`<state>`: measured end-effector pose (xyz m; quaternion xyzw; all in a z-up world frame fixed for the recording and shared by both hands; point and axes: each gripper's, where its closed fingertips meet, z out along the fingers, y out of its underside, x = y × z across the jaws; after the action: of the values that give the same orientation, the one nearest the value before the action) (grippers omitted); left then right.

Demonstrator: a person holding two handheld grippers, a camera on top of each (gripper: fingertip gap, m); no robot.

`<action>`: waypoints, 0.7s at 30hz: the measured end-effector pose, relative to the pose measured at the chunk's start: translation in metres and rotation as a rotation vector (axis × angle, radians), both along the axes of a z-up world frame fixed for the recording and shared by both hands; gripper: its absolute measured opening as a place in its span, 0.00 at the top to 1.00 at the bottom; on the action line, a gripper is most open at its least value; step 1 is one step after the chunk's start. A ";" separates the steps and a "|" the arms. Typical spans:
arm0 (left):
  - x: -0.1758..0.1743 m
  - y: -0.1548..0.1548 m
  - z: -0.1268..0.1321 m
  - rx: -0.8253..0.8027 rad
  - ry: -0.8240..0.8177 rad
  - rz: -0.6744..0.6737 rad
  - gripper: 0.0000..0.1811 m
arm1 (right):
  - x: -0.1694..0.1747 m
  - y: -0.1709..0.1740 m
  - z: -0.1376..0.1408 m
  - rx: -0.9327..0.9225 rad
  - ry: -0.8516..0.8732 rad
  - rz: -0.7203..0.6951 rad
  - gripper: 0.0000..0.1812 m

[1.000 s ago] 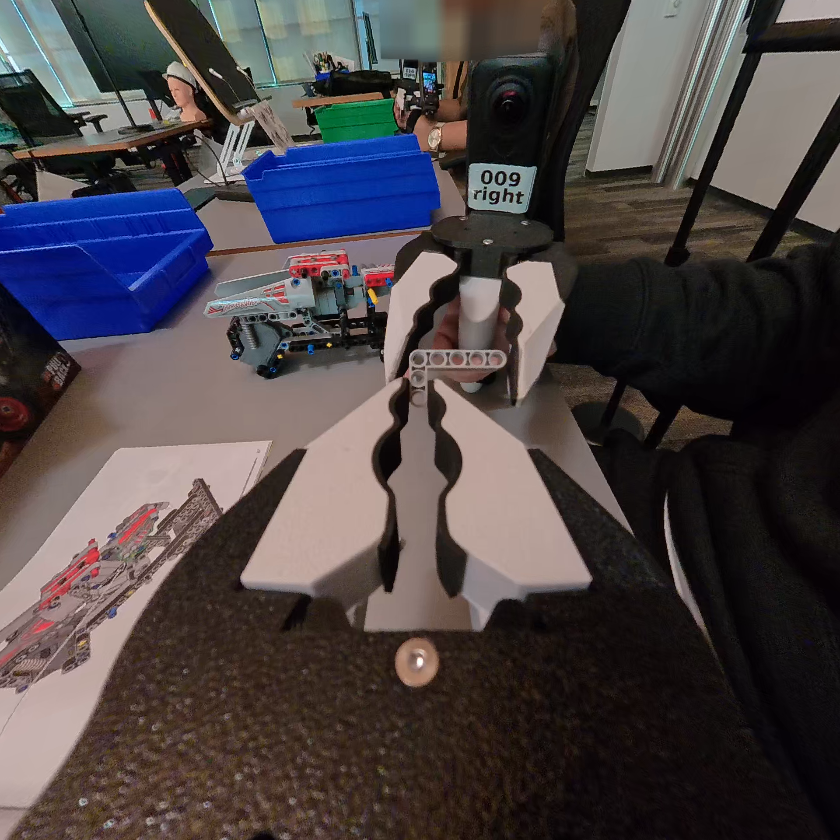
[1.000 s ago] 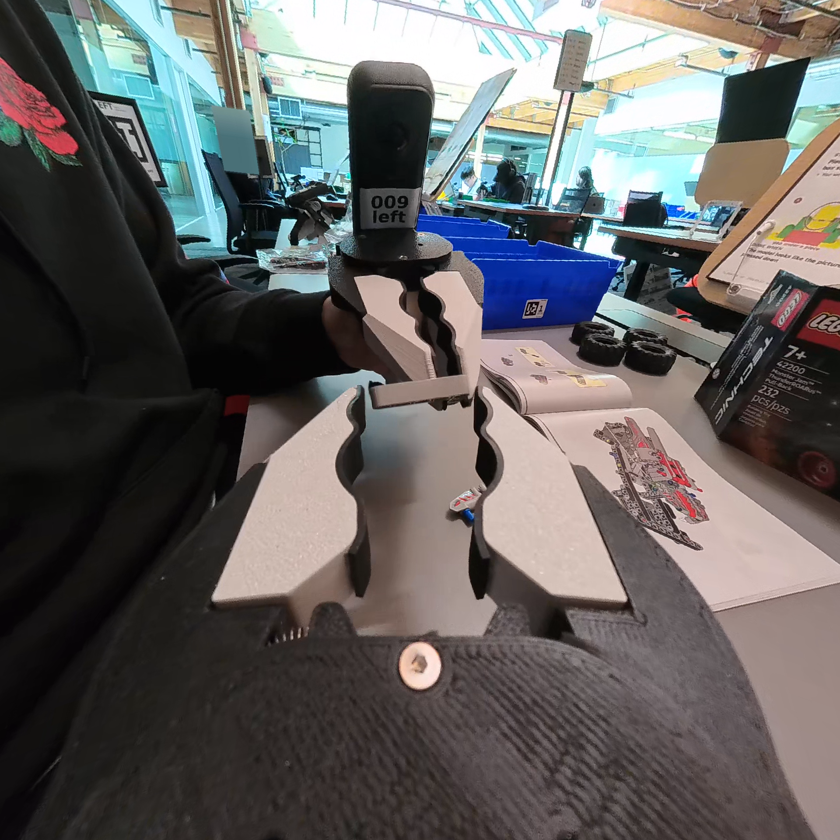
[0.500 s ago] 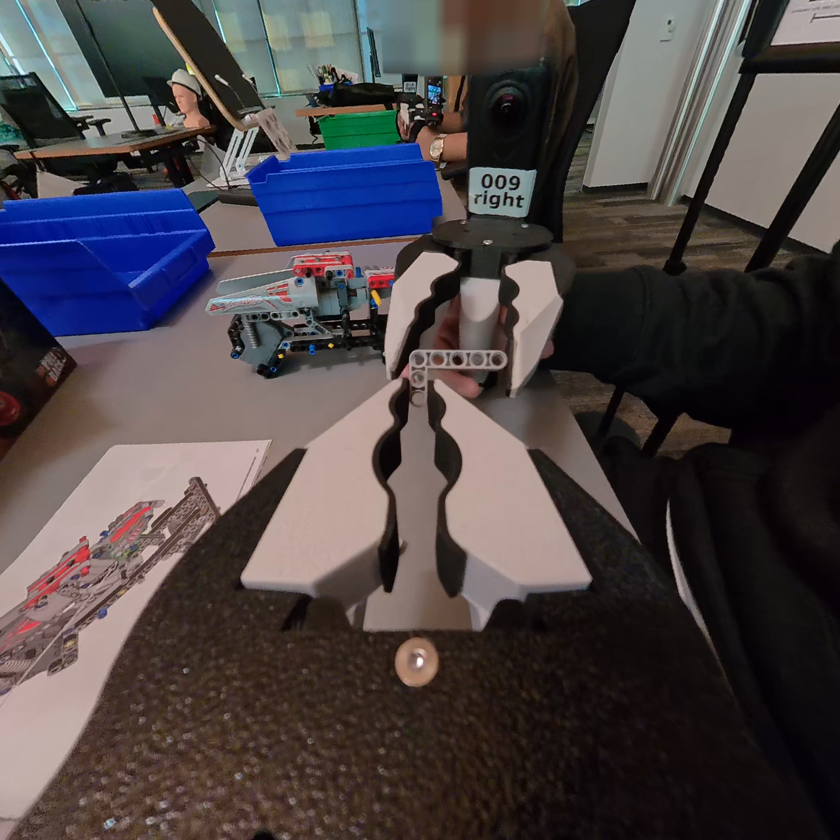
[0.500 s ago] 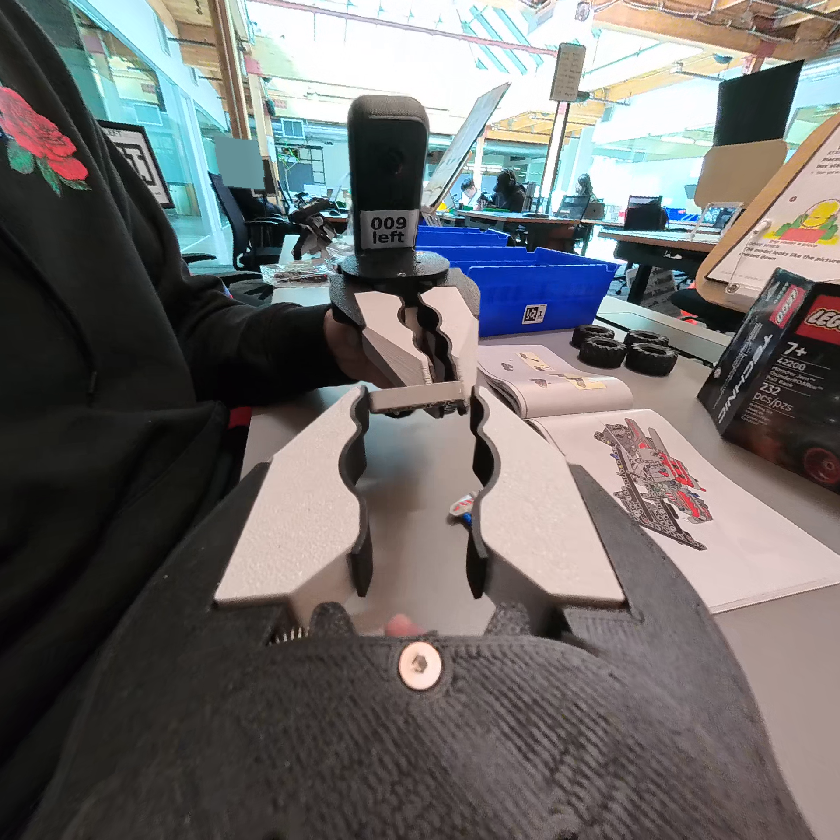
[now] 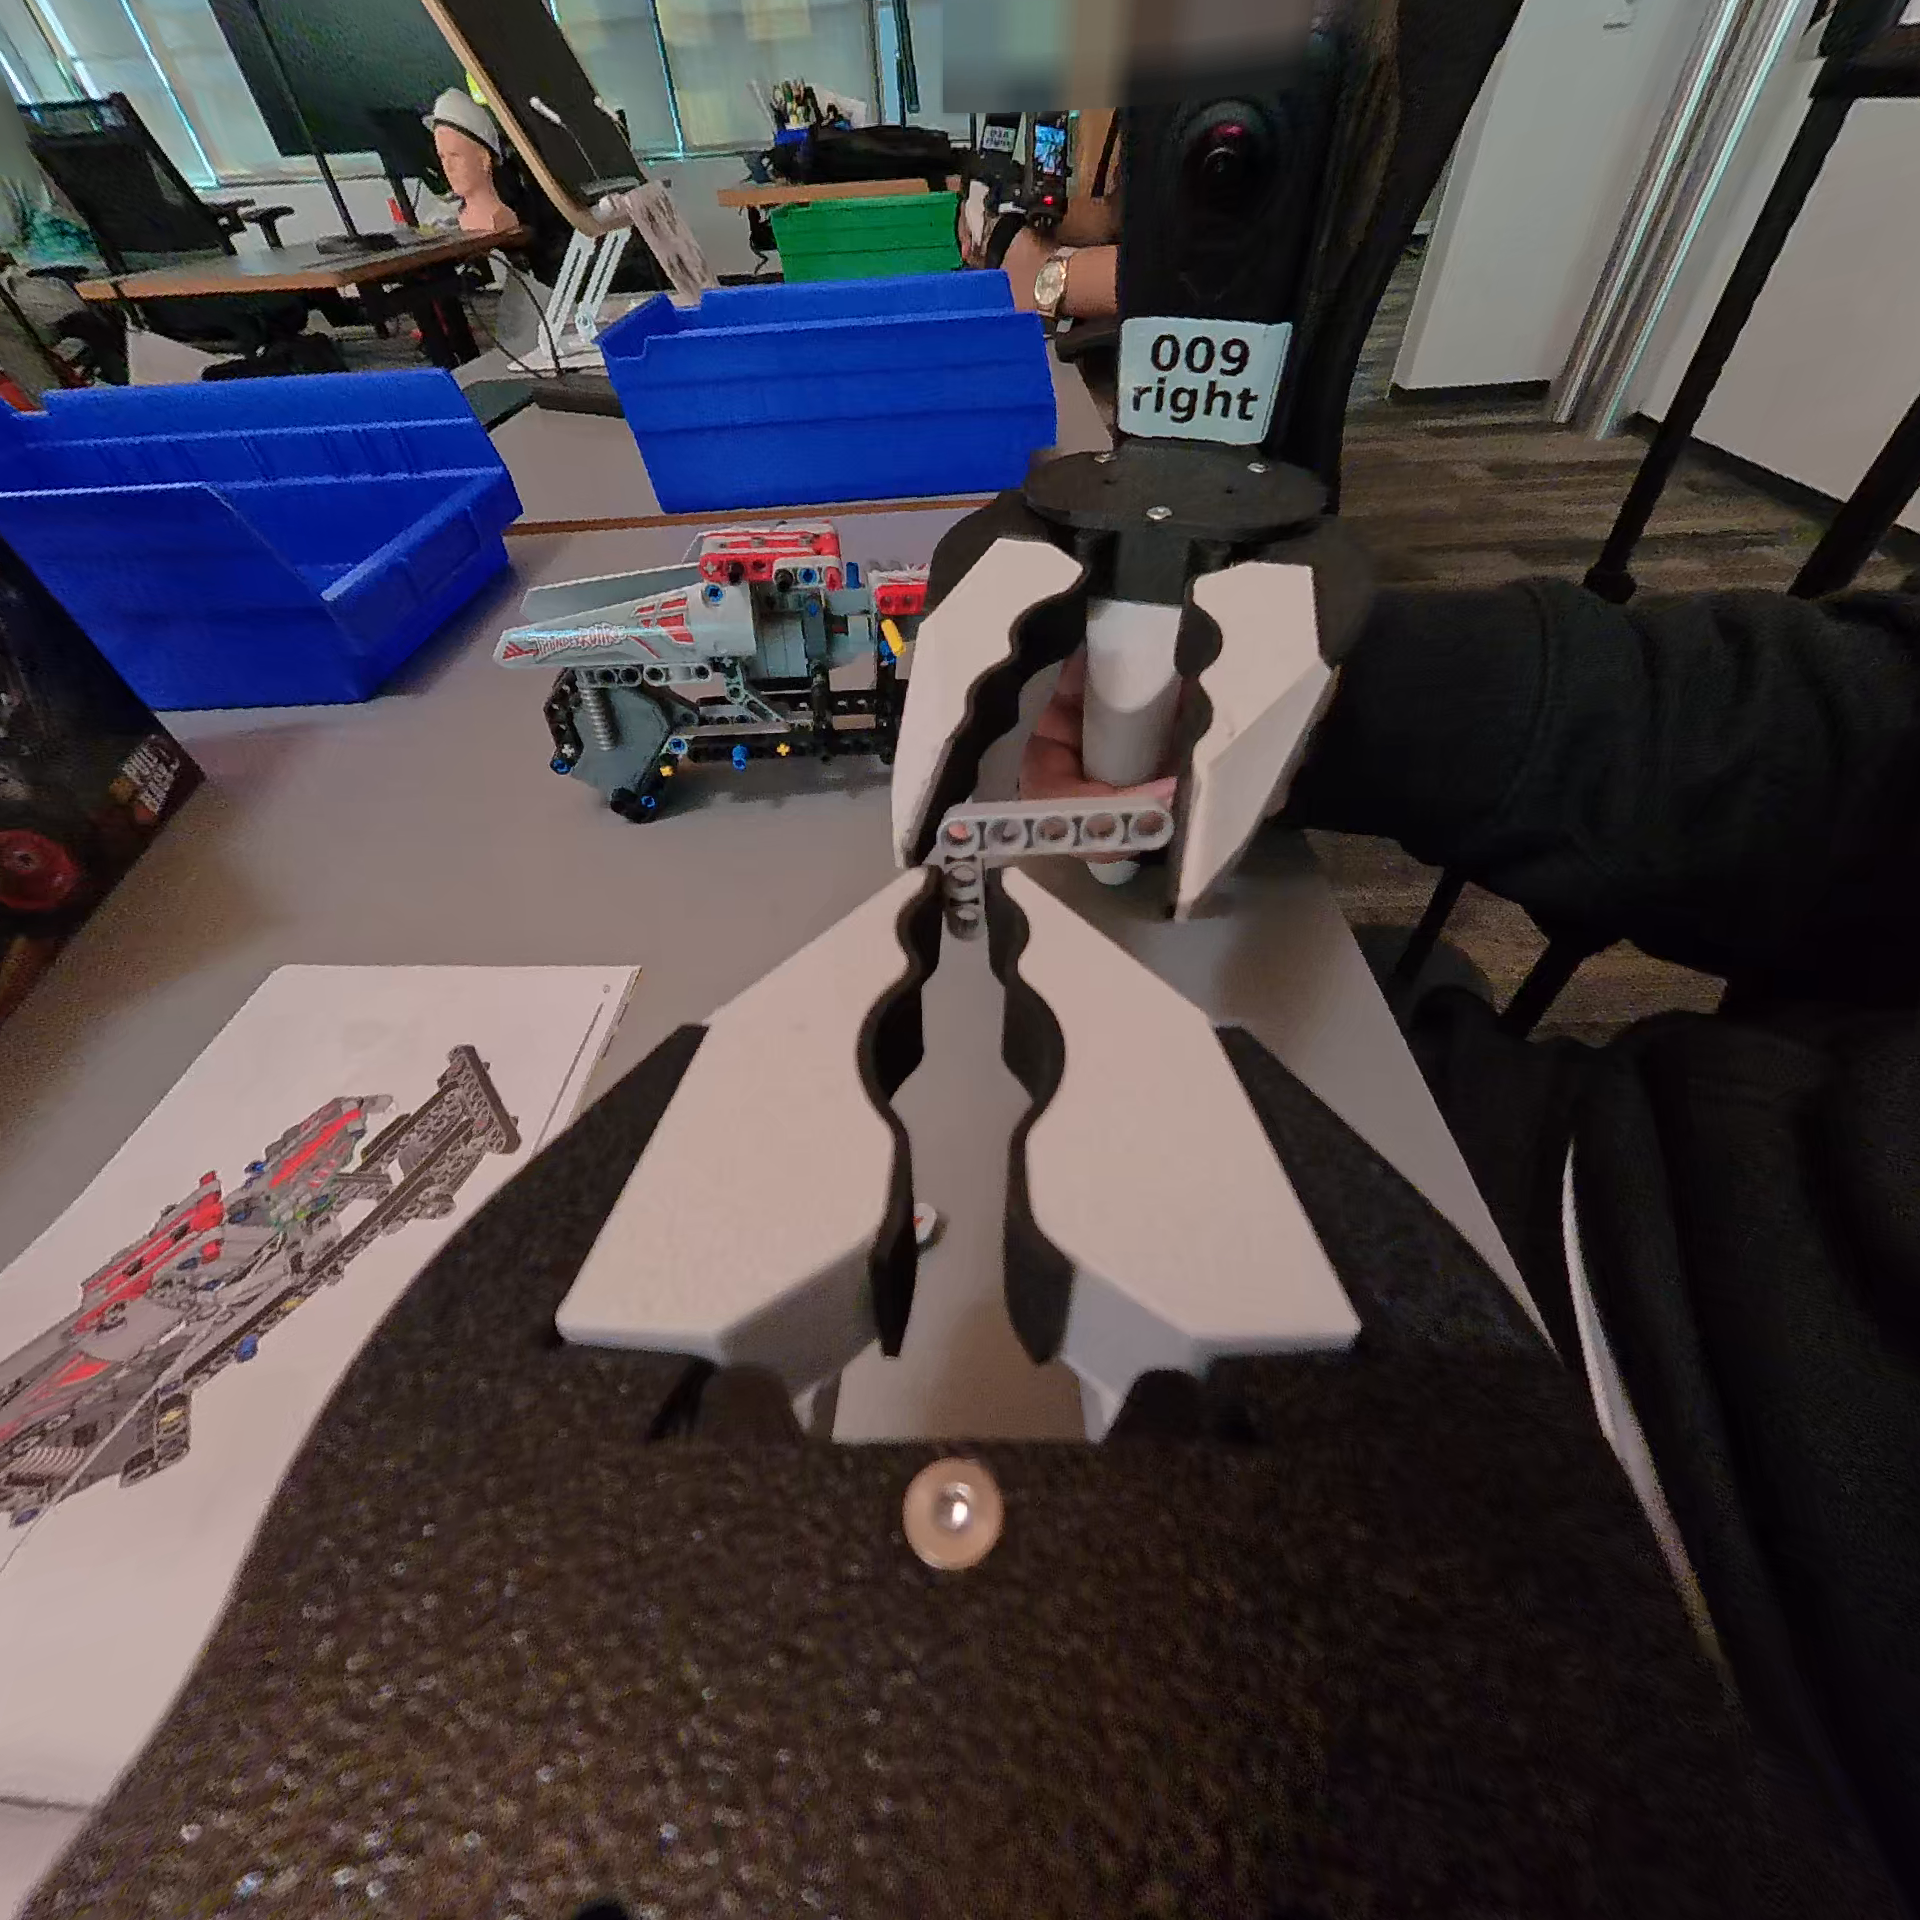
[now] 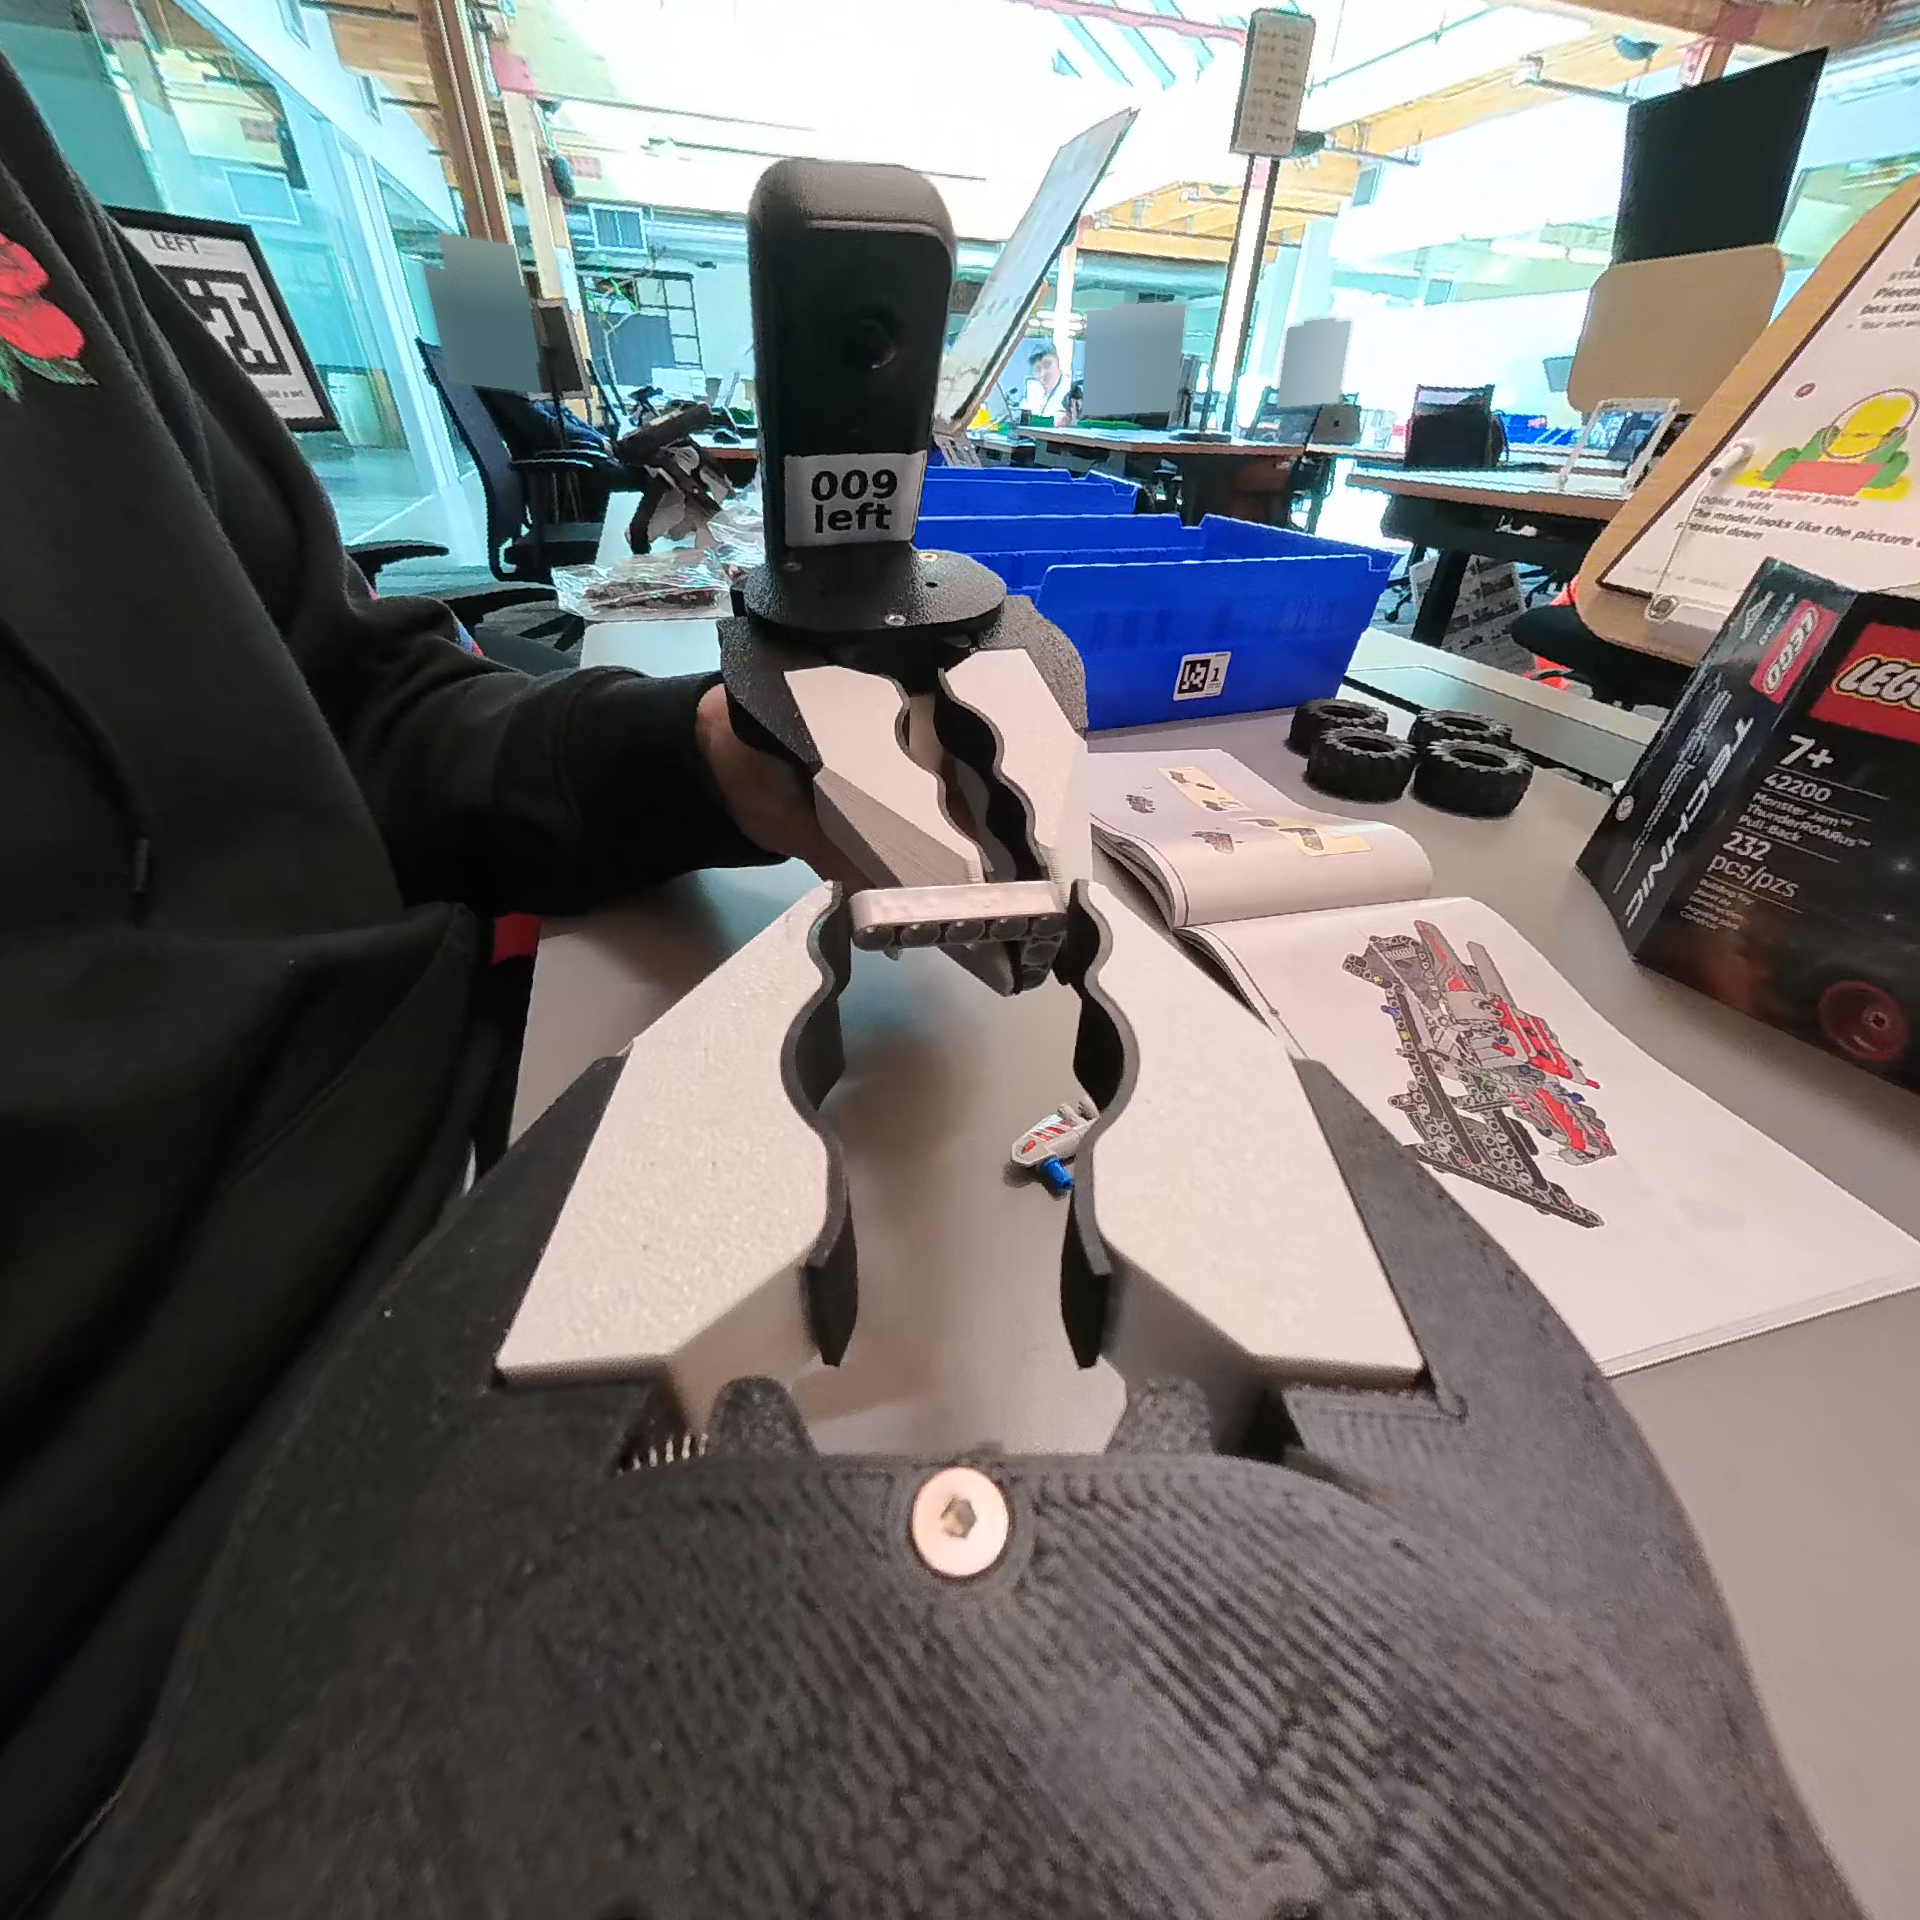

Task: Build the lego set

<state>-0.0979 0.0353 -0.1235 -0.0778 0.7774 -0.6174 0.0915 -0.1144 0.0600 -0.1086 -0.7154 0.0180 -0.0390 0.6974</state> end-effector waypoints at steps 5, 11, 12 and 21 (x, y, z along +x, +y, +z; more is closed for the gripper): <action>-0.001 0.000 0.004 0.007 -0.118 -0.005 0.97 | -0.003 -0.003 0.007 0.065 0.095 0.042 0.78; 0.001 0.002 0.003 0.000 -0.070 0.001 0.97 | 0.003 -0.001 0.006 0.049 0.071 -0.015 0.82; 0.000 0.002 0.005 -0.013 -0.058 -0.005 0.97 | 0.002 -0.001 0.006 0.055 0.061 -0.014 0.82; -0.001 0.005 0.015 -0.083 -0.033 -0.030 0.97 | -0.002 -0.002 0.012 0.093 0.018 0.008 0.78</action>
<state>-0.0994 0.0398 -0.1086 -0.0599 0.7506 -0.6516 0.0918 -0.1165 0.0579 -0.0970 -0.6827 0.0233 -0.0288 0.7298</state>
